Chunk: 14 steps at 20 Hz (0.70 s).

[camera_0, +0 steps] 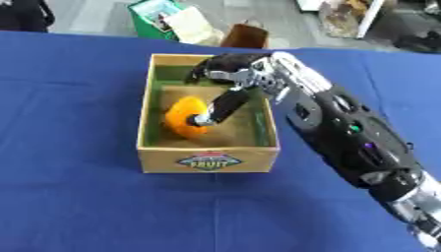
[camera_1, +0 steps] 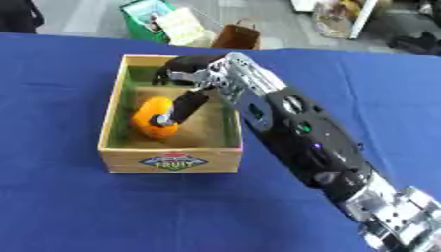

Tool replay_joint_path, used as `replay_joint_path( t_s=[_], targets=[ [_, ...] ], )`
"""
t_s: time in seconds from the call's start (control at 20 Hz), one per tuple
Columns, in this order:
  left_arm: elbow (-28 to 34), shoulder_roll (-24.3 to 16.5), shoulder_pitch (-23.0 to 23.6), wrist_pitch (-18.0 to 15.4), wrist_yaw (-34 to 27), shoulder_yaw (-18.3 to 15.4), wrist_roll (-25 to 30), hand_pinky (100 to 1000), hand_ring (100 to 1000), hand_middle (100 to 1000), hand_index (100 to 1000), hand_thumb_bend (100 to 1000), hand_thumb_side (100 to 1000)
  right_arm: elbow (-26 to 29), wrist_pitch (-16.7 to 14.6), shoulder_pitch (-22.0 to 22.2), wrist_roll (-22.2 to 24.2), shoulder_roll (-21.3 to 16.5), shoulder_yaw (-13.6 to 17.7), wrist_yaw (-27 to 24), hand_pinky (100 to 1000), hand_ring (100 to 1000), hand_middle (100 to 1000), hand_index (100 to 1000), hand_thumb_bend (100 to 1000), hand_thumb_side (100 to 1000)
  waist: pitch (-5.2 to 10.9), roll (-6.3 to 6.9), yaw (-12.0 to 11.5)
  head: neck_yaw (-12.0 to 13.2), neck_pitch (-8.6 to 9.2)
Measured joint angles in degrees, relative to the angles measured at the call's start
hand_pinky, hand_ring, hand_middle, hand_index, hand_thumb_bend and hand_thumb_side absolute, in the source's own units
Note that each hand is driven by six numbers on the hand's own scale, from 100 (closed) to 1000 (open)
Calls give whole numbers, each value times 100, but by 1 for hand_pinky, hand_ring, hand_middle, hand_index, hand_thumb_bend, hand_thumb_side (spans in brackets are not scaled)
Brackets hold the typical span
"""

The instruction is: Pick up objects on the table and place them in the box.

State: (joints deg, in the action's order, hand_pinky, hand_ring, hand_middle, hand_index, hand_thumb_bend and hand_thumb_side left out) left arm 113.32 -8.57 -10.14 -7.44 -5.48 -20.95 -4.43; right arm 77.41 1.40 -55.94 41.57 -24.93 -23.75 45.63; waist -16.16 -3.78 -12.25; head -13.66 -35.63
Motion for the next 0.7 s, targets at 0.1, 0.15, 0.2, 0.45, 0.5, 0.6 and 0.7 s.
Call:
replay_joint_path(
  t_s=[0.1,0.15,0.2,0.45,0.5,0.6,0.7],
  targets=[
    [0,0,0,1,0,0,1,518,460,473,549,100,785,35,12,5,-12,-7,23,-16,900,1000,849,947,377,680,0,0,6,4,0],
    [0,0,0,1,0,0,1,518,460,473,549,100,785,80,29,8,-35,-11,46,-45,900,1000,846,946,367,694,0,0,9,10,1],
    [0,0,0,1,0,0,1,518,460,473,549,100,785,154,57,13,-67,-25,66,-96,901,1000,845,946,367,699,0,0,13,16,1],
    [0,0,-1,2,0,-1,-2,518,460,473,549,100,785,875,265,98,-279,-311,261,-524,896,1000,837,941,325,767,0,-1,54,64,2],
    [0,0,-2,2,0,-1,-4,518,460,473,549,100,785,1087,318,142,-329,-404,318,-621,895,1000,836,941,310,779,0,-2,62,74,3],
    [0,0,-3,-1,0,-2,-10,518,460,473,549,100,785,1533,446,251,-440,-595,452,-825,892,1000,829,938,272,812,0,-2,73,96,14],
    [0,0,-4,-9,0,-3,-22,518,460,473,549,100,784,2026,622,400,-616,-789,630,-1039,882,1000,787,909,125,934,0,-2,96,119,32]
  ],
)
